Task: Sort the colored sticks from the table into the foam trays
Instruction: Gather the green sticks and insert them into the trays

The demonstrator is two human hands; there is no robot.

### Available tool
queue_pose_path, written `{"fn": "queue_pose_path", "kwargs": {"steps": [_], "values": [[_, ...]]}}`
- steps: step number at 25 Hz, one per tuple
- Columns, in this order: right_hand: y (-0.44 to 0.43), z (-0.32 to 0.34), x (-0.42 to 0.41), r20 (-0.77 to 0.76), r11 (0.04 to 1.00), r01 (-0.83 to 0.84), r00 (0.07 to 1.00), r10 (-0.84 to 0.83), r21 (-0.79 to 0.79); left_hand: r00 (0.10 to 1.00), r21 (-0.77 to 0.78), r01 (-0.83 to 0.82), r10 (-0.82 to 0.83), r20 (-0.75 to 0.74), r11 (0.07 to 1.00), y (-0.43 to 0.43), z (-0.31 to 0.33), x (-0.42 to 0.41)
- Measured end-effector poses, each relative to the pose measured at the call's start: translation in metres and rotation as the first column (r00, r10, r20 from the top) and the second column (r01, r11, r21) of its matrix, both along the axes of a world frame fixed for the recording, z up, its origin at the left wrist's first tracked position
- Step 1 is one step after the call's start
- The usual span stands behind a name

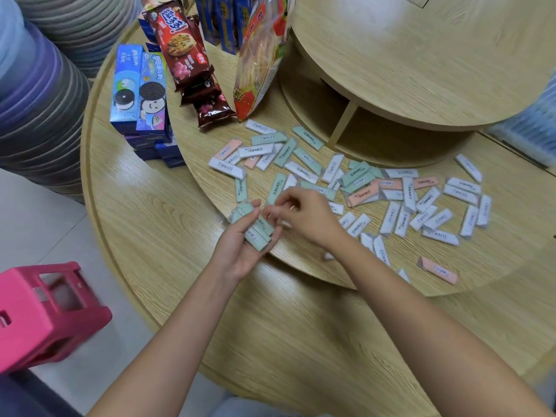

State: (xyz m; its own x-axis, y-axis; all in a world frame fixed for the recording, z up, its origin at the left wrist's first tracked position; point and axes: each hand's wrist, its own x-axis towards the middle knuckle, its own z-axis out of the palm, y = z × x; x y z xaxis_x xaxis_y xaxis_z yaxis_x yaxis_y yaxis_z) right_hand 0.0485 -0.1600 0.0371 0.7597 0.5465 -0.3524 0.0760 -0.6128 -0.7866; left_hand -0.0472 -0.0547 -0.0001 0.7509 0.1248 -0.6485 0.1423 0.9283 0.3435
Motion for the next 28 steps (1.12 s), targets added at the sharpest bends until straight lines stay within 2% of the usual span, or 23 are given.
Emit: {"fn": "queue_pose_path", "kwargs": {"steps": [2,4,7,10,12,15,17,19,22,25,27,28], "values": [[-0.011,-0.007,0.029,0.253,0.988,0.085,0.966,-0.05,-0.127,0.999,0.017,0.02,-0.019,-0.027,1.0,0.004,-0.002,-0.001],[-0.019,-0.017,0.054,0.384,0.954,0.135,0.923,-0.023,-0.268,0.998,0.042,0.049,-0.048,-0.032,0.998,0.004,-0.001,0.0],[-0.024,-0.034,0.069,0.395,0.889,0.067,0.909,0.134,-0.454,0.994,0.087,0.1,-0.097,-0.043,0.991,0.001,0.0,0.002],[-0.022,-0.041,0.068,0.386,0.86,0.008,0.896,0.221,-0.51,0.99,0.118,0.125,-0.116,-0.077,0.985,0.0,0.0,0.007],[-0.019,-0.036,0.068,0.33,0.884,0.012,0.93,0.162,-0.468,0.99,0.123,0.116,-0.105,-0.089,0.986,0.001,-0.002,0.009],[-0.018,-0.014,0.06,0.051,0.98,0.091,0.995,-0.083,-0.176,0.991,0.107,0.108,-0.098,-0.092,0.988,-0.001,-0.002,0.012],[-0.016,-0.001,0.041,-0.13,0.997,0.071,0.989,-0.073,-0.02,0.994,0.072,0.108,-0.106,-0.032,0.992,-0.004,0.002,0.011],[-0.012,0.002,0.016,-0.218,0.999,0.032,0.976,-0.024,0.036,0.993,0.021,0.089,-0.09,0.079,0.996,-0.007,0.005,0.01],[-0.003,-0.002,-0.013,-0.3,0.997,0.018,0.954,0.006,0.076,0.988,0.014,0.075,-0.077,0.134,0.997,-0.01,0.005,0.003],[0.002,-0.006,-0.027,-0.276,0.993,-0.064,0.957,0.09,0.104,0.993,0.065,0.088,-0.092,0.071,0.994,-0.008,0.0,-0.006],[0.005,-0.008,-0.02,-0.318,0.991,-0.016,0.946,0.058,0.134,0.995,0.057,0.082,-0.084,0.044,0.995,-0.001,-0.002,-0.012],[0.009,-0.009,-0.013,-0.291,0.993,0.003,0.956,0.033,0.12,0.997,0.048,0.071,-0.072,0.022,0.996,0.004,-0.004,-0.016]]}}
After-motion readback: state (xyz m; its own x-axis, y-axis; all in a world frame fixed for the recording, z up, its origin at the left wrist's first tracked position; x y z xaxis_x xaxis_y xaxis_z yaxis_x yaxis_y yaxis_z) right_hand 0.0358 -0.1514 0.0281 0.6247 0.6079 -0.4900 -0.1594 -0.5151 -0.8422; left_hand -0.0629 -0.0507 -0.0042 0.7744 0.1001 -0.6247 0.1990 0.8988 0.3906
